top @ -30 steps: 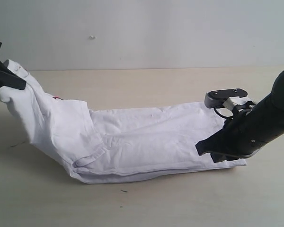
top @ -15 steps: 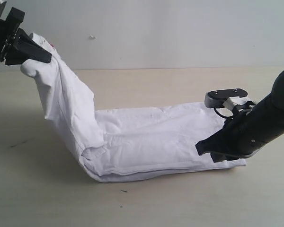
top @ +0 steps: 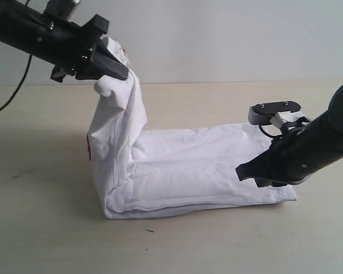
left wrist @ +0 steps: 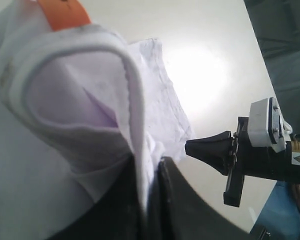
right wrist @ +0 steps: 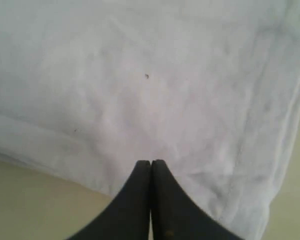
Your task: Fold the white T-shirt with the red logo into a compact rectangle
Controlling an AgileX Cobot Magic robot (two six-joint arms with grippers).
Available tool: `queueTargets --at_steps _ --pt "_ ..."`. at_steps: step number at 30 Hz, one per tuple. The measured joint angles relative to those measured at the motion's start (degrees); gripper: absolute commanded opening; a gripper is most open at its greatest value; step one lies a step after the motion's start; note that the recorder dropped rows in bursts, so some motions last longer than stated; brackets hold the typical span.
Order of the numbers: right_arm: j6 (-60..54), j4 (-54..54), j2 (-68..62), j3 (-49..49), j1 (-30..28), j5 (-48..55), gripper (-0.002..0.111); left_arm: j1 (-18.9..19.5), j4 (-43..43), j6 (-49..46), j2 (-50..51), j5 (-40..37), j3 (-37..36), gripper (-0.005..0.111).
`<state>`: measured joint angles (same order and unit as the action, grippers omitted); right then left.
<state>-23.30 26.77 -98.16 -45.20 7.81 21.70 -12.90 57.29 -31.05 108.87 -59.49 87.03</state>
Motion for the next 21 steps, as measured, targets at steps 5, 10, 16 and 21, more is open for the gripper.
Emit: queueTargets --at_steps 5,10,16,21 --pt "8.80 -8.60 0.20 0.00 0.00 -2.52 0.000 -5.43 0.55 0.00 1.38 5.37 0.00 0.000" --pt "20.29 -19.44 0.96 0.00 0.00 -3.62 0.000 -8.03 1.71 0.00 3.43 6.98 0.00 0.000" --pt "39.93 -38.10 0.96 0.00 0.00 -4.10 0.000 -11.14 3.36 0.00 5.68 9.45 0.00 0.000" --pt "61.33 -58.06 0.96 0.00 0.00 -2.61 0.000 -13.76 4.75 0.00 6.03 13.58 0.00 0.000"
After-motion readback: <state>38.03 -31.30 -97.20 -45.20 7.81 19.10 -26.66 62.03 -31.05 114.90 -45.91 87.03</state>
